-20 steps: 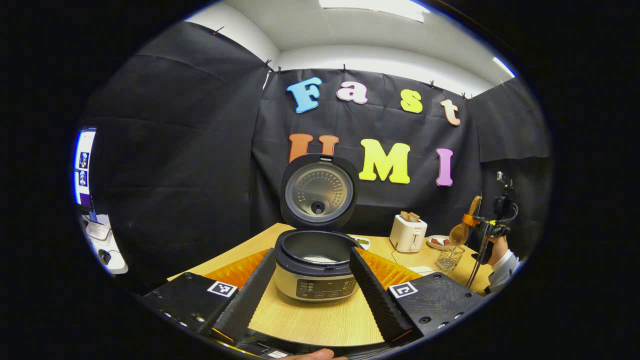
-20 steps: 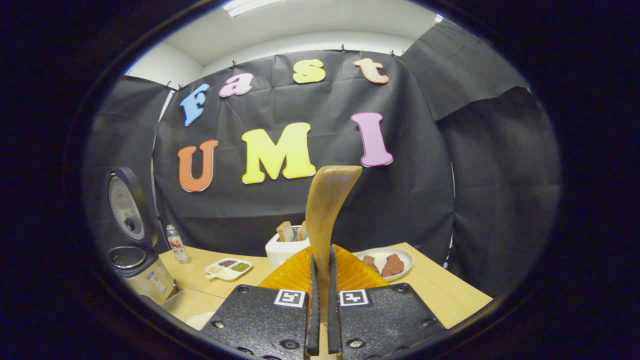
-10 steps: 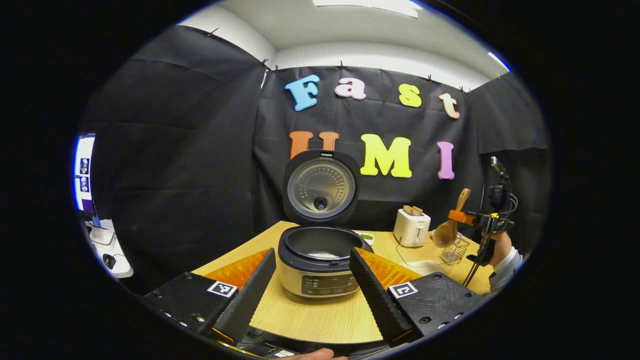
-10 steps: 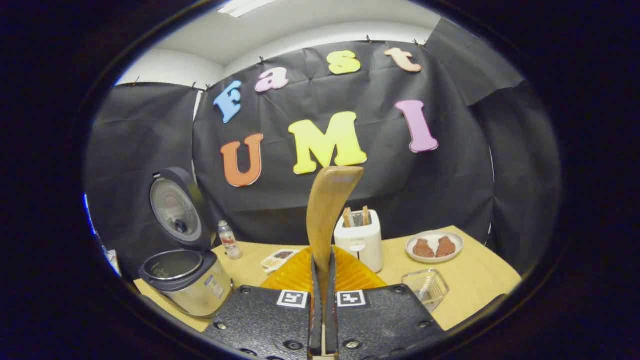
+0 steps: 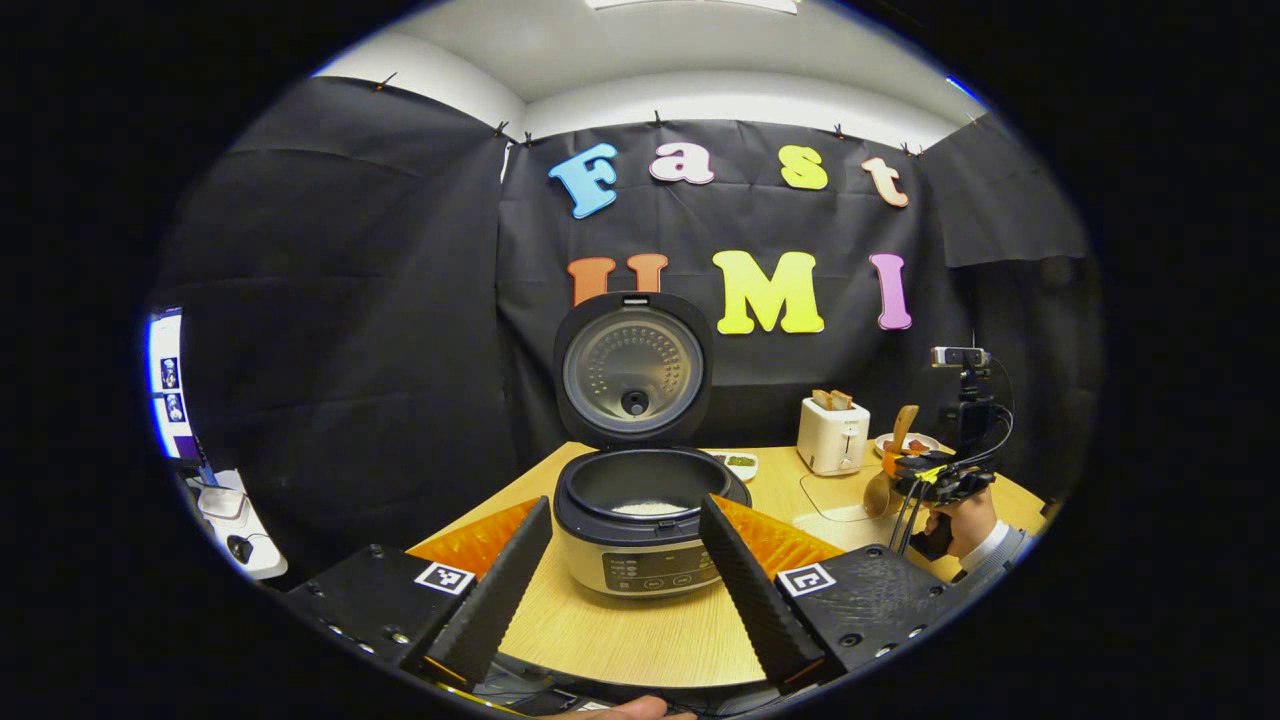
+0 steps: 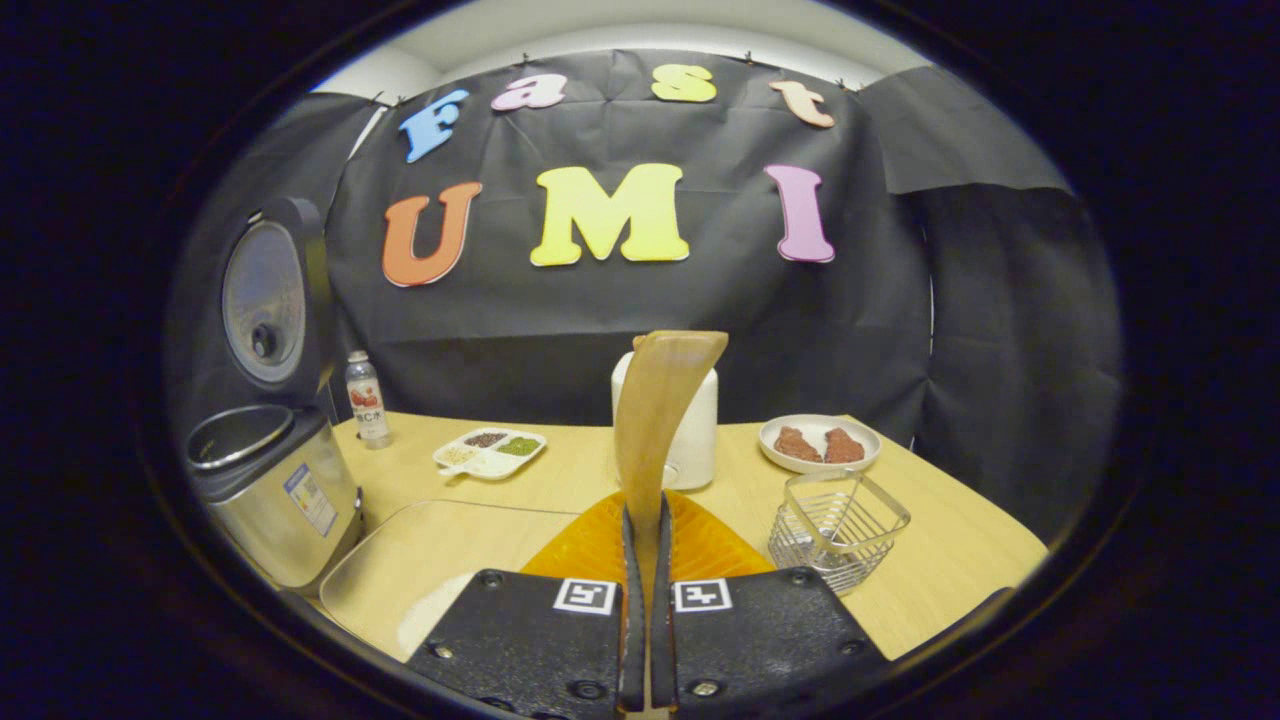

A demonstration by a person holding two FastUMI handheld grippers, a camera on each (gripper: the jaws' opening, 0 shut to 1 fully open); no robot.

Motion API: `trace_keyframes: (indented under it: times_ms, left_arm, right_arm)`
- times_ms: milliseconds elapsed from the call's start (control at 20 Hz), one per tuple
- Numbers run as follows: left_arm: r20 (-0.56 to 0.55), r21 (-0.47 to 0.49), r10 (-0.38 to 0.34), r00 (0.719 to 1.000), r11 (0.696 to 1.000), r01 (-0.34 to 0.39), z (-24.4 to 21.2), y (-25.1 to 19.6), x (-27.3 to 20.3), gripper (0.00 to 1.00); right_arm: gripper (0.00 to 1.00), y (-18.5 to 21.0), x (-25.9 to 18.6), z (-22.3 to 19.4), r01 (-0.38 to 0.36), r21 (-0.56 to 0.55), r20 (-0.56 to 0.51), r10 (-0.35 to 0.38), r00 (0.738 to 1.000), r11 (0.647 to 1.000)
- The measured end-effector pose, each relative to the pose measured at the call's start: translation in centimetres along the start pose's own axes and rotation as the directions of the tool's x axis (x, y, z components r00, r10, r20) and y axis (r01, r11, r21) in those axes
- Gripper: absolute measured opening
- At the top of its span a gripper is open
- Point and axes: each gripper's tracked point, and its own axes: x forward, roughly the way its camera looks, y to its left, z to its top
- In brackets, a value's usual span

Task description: Close the left gripper, press the button to open the rice cooker; take a wooden spoon from the chopstick holder with the right hand, scoop a spoonful of rice and pour it into the rice cooker, then put the wooden spoon back into the chopstick holder.

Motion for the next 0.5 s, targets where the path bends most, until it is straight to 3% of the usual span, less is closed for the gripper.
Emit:
trace_keyframes:
  times_ms: [100,150,250,500]
  left_arm:
    - [-0.013,-0.011,-0.004,1.000,1.000,0.004,-0.5,-0.4,0.2,0.95]
    - [-0.014,-0.020,0.004,1.000,1.000,-0.005,-0.5,-0.2,0.2,0.95]
    - [-0.018,-0.034,0.024,1.000,0.999,-0.024,-0.7,0.4,0.3,0.93]
    - [-0.026,-0.038,0.024,0.999,0.999,-0.025,-1.2,0.3,0.3,0.93]
  right_arm:
    - [0.08,3.4,-0.1,-1.9,-0.136,0.089,-0.079,0.143,0.987,0.987]
    - [0.08,5.2,-0.7,-2.1,-0.227,0.167,-0.094,0.245,0.965,0.959]
    - [0.08,7.2,-1.4,-2.3,-0.324,0.283,-0.130,0.371,0.919,0.903]
    - [0.08,6.5,-1.6,-2.0,-0.330,0.419,-0.138,0.418,0.898,0.846]
